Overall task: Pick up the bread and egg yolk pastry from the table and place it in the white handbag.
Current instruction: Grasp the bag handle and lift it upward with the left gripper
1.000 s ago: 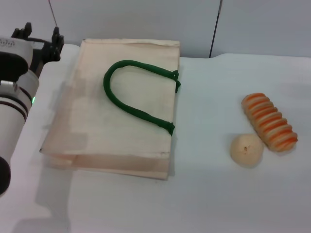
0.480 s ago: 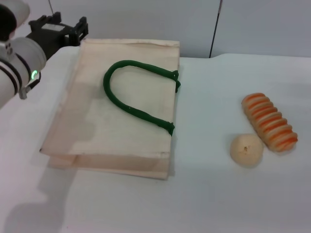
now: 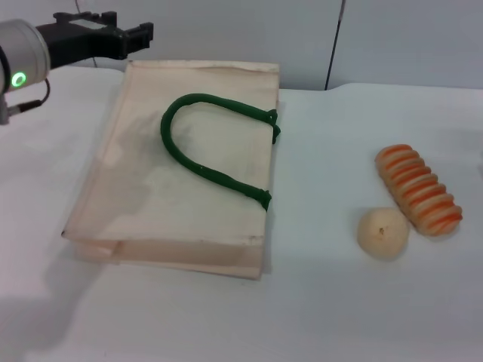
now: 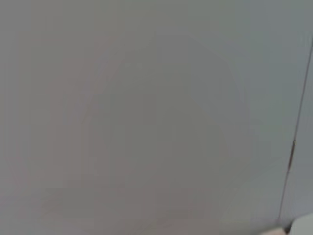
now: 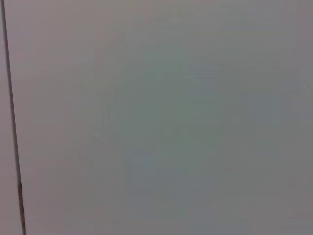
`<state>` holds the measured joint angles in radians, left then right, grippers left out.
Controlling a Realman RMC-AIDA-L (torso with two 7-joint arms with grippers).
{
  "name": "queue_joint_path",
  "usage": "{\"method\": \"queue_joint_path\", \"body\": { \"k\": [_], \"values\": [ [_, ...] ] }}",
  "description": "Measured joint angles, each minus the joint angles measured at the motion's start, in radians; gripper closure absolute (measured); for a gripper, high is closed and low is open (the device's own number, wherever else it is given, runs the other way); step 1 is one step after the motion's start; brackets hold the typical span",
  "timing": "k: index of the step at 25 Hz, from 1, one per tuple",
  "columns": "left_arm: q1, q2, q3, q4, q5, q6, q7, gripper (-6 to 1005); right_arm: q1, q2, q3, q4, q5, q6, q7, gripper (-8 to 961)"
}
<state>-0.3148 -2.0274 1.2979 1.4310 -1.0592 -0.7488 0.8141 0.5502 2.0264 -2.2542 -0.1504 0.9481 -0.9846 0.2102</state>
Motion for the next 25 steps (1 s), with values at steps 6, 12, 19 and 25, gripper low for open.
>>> {"method": "queue_joint_path", "body": {
  "k": [6,12,19,25],
  "values": [
    [-0.060,0.000,-0.057,0.087,0.283,-0.181,-0.198,358,0.003,0.000,-0.001,0.000,-0.001,0.004,0.000,275],
    [-0.114,-0.001,-0.052,0.126,0.485,-0.278,-0.358,359,0.017,0.000,-0.004,-0.003,-0.008,0.043,0.000,276],
    [-0.151,-0.001,-0.058,0.120,0.518,-0.320,-0.458,360,0.019,0.000,-0.004,-0.007,-0.014,0.048,0.001,283],
    [-0.218,0.001,-0.056,0.116,0.612,-0.433,-0.502,361,0.022,0.000,-0.004,-0.009,-0.014,0.054,0.001,282]
  ]
}}
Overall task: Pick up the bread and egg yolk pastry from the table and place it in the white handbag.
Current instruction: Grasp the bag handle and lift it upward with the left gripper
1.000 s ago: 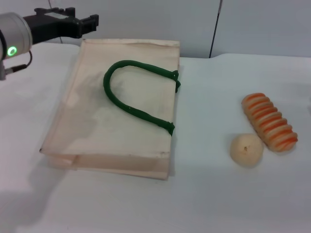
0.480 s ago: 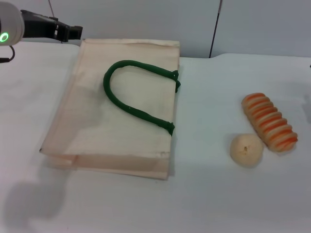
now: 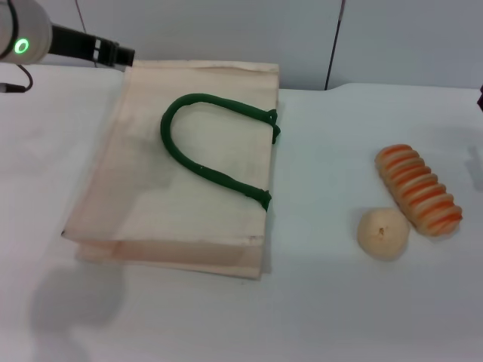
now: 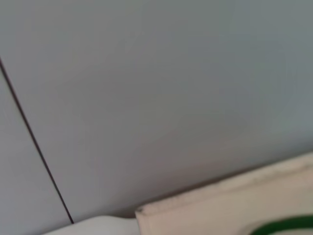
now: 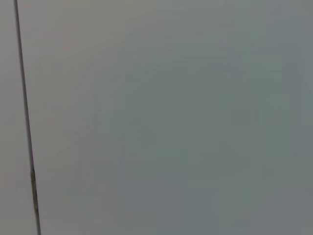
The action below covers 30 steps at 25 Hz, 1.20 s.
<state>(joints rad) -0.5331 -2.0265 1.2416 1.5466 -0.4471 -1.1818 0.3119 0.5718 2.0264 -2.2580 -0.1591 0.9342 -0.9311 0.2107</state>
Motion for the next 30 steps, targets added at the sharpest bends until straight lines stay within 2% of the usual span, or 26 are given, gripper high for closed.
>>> {"method": "queue_joint_path", "body": {
  "k": [5,12,16,24,30],
  "values": [
    [-0.049,-0.003,0.009,0.009,0.069,-0.095,0.001,362,0.002,0.000,0.000,0.001,0.000,0.000,0.000,283],
    [-0.072,-0.003,0.041,-0.017,0.072,-0.096,-0.027,363,0.009,0.000,0.000,-0.001,0.000,0.000,0.000,283],
    [-0.086,0.000,0.086,-0.039,0.101,-0.091,0.027,363,0.009,0.000,-0.009,-0.001,0.000,0.000,-0.001,284],
    [-0.086,-0.001,0.107,-0.042,0.120,-0.094,0.147,365,0.010,0.000,-0.009,0.002,0.000,0.000,-0.001,284],
    [-0.087,-0.004,0.146,-0.071,0.144,-0.066,0.156,370,0.010,0.000,-0.014,0.002,0.000,0.000,-0.001,285]
  ]
}}
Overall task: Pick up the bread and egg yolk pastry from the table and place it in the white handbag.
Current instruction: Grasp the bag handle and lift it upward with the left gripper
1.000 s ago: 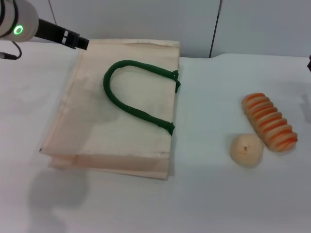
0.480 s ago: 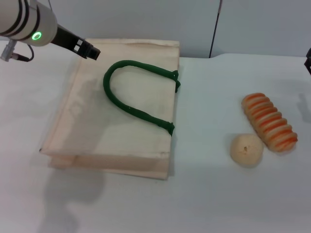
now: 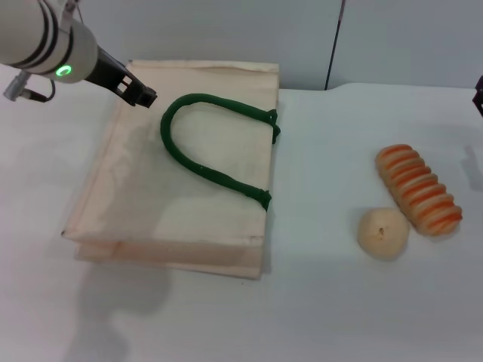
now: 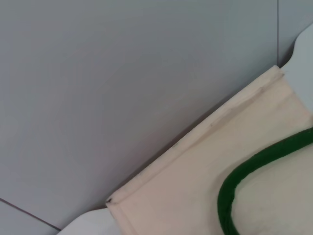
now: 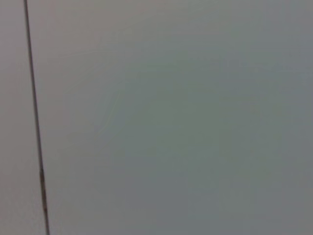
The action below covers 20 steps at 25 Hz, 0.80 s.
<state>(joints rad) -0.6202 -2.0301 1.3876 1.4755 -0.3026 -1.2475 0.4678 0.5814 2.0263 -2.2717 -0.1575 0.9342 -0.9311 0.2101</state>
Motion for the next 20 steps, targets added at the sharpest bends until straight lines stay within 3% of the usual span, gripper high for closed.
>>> {"method": "queue_joint_path", "body": {
  "k": [20],
  "values": [
    [-0.045,0.001,0.053,-0.240,-0.003,0.251,0.014,384,0.013,0.002,-0.022,-0.006,-0.003,0.026,0.000,286]
  ]
}}
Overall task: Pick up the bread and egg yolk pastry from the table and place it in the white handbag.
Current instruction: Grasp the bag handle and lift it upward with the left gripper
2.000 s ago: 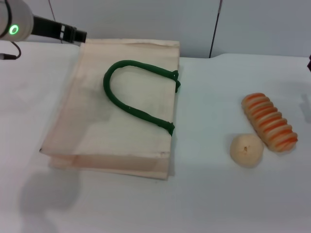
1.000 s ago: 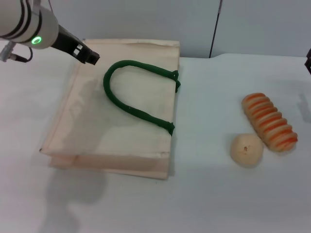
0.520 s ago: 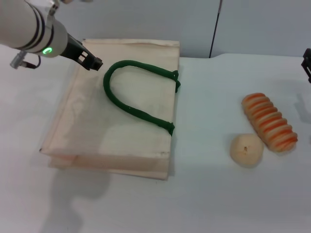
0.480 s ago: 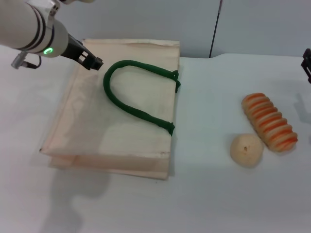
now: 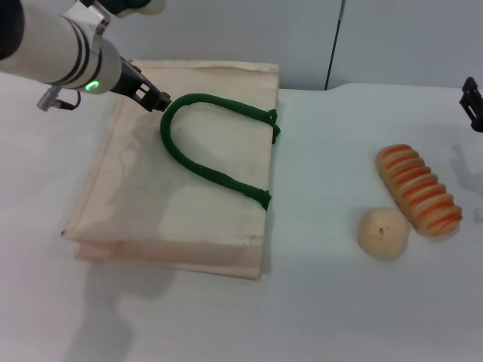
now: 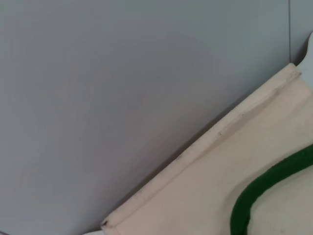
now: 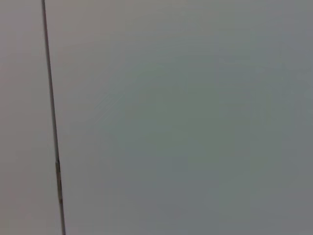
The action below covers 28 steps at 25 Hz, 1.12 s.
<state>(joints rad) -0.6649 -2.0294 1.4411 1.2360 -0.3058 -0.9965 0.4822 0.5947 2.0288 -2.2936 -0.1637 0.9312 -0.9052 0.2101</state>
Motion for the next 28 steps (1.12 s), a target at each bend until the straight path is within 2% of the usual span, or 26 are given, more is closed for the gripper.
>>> {"method": "queue_joint_path", "body": {
  "k": [10,17,28],
  "values": [
    [-0.001,-0.002,0.046,-0.060,-0.023,0.088,0.000,391,-0.001,0.001,-0.001,-0.011,0.000,-0.004,0.001,287],
    [-0.022,-0.002,0.055,-0.134,-0.037,0.123,0.001,396,0.001,0.001,-0.008,-0.011,0.000,-0.003,0.001,288],
    [-0.026,0.000,0.056,-0.187,-0.037,0.171,0.001,403,0.000,0.001,-0.013,-0.023,0.000,-0.002,0.002,288]
  ]
}}
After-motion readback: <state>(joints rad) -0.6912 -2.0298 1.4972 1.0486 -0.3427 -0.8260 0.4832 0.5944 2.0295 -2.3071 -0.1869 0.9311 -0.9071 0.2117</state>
